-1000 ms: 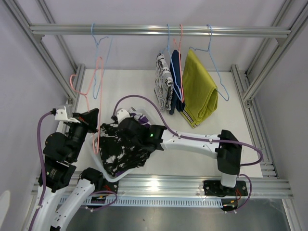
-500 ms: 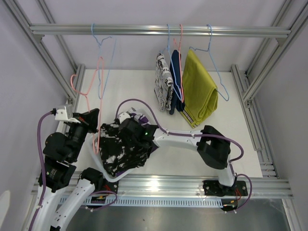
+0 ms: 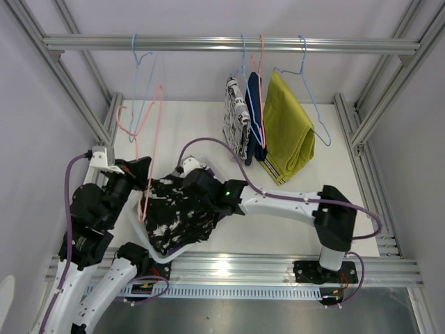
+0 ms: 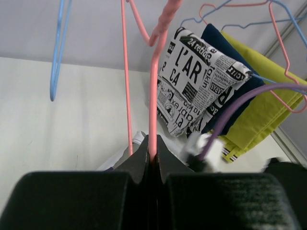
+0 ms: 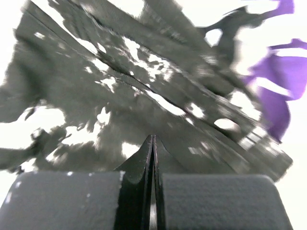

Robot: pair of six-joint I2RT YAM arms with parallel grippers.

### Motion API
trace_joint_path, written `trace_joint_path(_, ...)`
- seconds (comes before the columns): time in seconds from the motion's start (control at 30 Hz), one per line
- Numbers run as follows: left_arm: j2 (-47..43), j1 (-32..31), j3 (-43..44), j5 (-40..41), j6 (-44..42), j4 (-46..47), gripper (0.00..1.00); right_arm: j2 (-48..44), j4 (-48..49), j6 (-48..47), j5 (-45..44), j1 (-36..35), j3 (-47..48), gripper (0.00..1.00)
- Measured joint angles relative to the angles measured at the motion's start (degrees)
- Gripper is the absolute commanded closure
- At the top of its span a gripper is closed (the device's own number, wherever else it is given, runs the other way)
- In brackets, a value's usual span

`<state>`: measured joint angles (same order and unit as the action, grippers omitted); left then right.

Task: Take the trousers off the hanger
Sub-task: Place the hanger at the clothesline.

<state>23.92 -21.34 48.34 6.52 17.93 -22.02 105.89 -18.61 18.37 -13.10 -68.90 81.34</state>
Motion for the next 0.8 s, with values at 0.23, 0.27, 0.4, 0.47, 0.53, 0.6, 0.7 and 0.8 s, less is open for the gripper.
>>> trace_joint_path(0.23,5.77,-0.22,4.13,-1.4,0.0,-2.6,0.99,-16.9,-2.58,-0.74,-5.6,-1.03,-3.61,1.0)
trace_joint_path(0.27,6.91,-0.26,5.49,-1.46,0.04,-2.93,1.0,-19.54,-2.56,-0.92,-6.36,-1.09,-4.76,1.0)
trace_joint_path(0.4,11.41,-0.28,10.58,-2.25,0.98,-3.06,1.0,-28.68,-3.91,-1.42,-9.05,-1.03,-9.18,1.0)
trace_joint_path(0.47,14.12,-0.28,13.22,-2.36,1.62,-2.93,1.0,-32.94,-5.07,-1.64,-10.25,-0.81,-11.41,1.0)
trace_joint_path(0.53,17.99,-0.28,16.85,-2.49,2.25,-2.75,0.99,-36.96,-6.36,-1.77,-11.28,-0.48,-13.51,1.0)
trace_joint_path(0.6,22.21,-0.28,20.5,-2.64,2.71,-2.6,1.0,-40.39,-7.65,-1.73,-12.04,-0.04,-14.99,1.0)
trace_joint_path(0.7,28.11,-0.28,25.97,-2.62,3.06,-2.84,1.0,-45.94,-8.33,-1.7,-12.59,0.59,-18.16,1.0)
trace_joint_path(0.8,34.21,-0.28,31.12,-2.6,3.06,-3.06,1.0,-51.17,-9.75,-1.68,-13.07,1.36,-21.29,1.0)
